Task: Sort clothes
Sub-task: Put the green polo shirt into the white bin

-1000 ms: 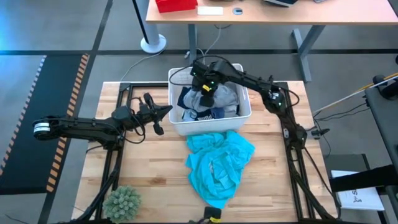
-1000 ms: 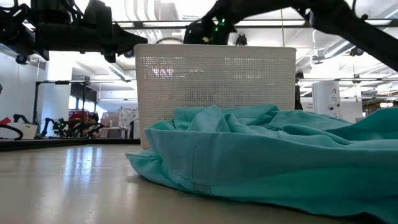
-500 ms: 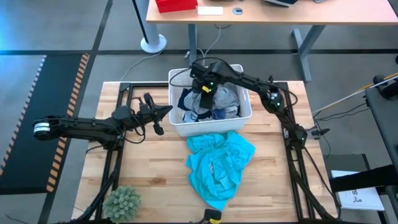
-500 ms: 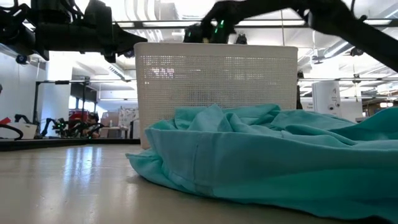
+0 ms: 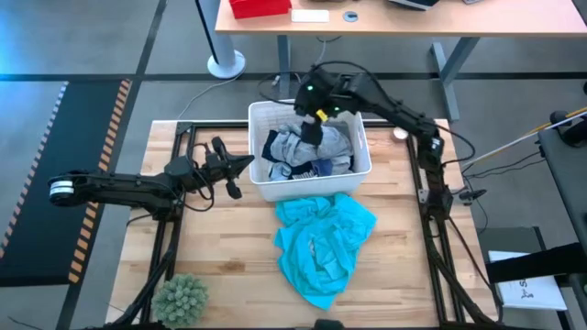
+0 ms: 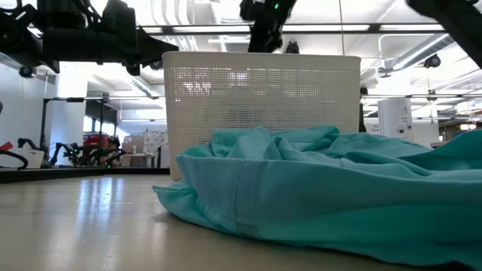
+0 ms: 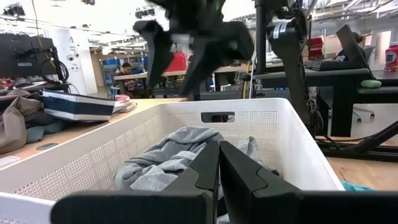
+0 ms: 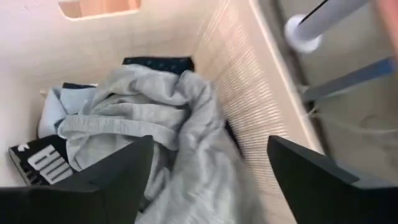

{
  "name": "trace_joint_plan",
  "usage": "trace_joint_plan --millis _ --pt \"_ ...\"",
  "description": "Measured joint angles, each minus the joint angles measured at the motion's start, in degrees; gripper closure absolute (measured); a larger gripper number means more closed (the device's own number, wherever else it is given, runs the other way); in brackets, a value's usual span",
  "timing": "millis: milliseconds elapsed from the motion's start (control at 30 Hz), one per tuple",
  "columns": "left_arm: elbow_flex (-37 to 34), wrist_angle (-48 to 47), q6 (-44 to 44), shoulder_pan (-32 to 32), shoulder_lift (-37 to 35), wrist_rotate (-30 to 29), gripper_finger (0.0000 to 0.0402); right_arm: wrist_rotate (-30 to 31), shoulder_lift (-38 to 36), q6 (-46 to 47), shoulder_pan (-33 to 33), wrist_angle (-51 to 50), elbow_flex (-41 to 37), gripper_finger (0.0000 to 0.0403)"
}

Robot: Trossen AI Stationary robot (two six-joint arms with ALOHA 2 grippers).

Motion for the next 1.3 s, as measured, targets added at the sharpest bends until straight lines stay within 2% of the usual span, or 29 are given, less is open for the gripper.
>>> trace_joint_plan --millis 100,233,400,533,733,900,967,1033,1100,1167,1300 --pt "0.00 0.00 0.00 0.00 0.00 0.00 0.0402 0.56 -3.56 -1.98 1.25 -0.61 0.00 0.0087" --pt "0.00 0.03 0.00 0.00 0.00 0.00 0.0402 0.54 -8.74 -2.87 3.68 -3.56 0.06 0.0087" --pt "0.00 0.17 -0.08 0.00 -0.02 0.00 0.0402 0.36 -13.77 -0.22 7.23 -10.83 -0.39 0.0129" --pt "0.00 0.17 -0.11 0.00 -0.02 0.00 0.0402 -3.29 -17.57 2.36 10.32 -12.68 -4.16 0.0175" --pt "0.00 0.14 -0.24 0.00 -0.02 0.02 0.0402 -5.10 -25.03 6.30 15.67 -5.18 -21.08 0.0217" --pt "0.00 0.13 -0.43 0.00 -0.02 0.02 0.0402 -7.95 -31.32 13.09 21.80 8.41 -39.81 0.0221" --pt "0.00 0.05 -0.44 0.00 -0.01 0.02 0.0402 -11.05 -32.99 17.22 25.55 15.76 -46.03 0.0219" --pt "0.00 0.18 -0.46 0.00 -0.02 0.02 0.0402 -11.53 -33.86 20.19 30.04 21.31 -51.14 0.0215" --pt "0.00 0.36 -0.59 0.00 0.00 0.02 0.0402 -9.43 -33.91 21.94 34.13 25.95 -55.27 0.0211" --pt "0.00 1.05 -0.59 0.00 -0.02 0.04 0.0402 -4.69 -33.10 23.78 37.21 29.69 -58.46 0.0206" --pt "0.00 1.42 -0.59 0.00 -0.02 0.04 0.0402 2.48 -29.37 29.17 39.74 30.75 -61.07 0.0185"
